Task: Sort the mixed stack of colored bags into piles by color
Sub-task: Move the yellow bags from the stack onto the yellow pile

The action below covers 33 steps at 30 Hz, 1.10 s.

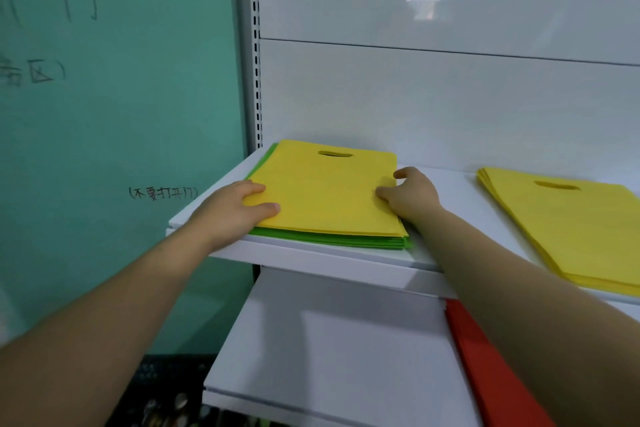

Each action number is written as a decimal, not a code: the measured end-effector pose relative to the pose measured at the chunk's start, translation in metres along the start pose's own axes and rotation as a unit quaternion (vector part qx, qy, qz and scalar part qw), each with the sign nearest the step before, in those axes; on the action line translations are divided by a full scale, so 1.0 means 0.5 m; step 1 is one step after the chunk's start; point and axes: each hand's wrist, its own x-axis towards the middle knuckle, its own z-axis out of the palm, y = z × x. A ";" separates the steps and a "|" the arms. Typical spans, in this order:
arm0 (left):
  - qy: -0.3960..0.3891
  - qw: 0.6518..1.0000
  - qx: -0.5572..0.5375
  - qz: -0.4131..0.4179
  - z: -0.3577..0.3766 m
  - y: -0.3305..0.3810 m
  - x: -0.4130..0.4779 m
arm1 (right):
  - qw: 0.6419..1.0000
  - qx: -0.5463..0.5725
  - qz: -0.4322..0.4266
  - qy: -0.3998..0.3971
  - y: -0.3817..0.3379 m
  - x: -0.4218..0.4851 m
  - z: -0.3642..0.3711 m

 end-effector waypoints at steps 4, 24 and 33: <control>0.002 0.999 -0.034 -0.012 -0.002 0.002 0.003 | 0.998 0.065 -0.006 0.013 0.008 0.000 0.002; -0.116 0.988 0.097 -0.032 -0.041 0.038 0.010 | 0.952 0.196 -0.206 0.113 -0.043 -0.048 -0.091; 0.045 0.982 -0.176 0.049 -0.006 0.157 0.015 | 0.929 0.251 -0.179 0.204 -0.013 -0.052 -0.222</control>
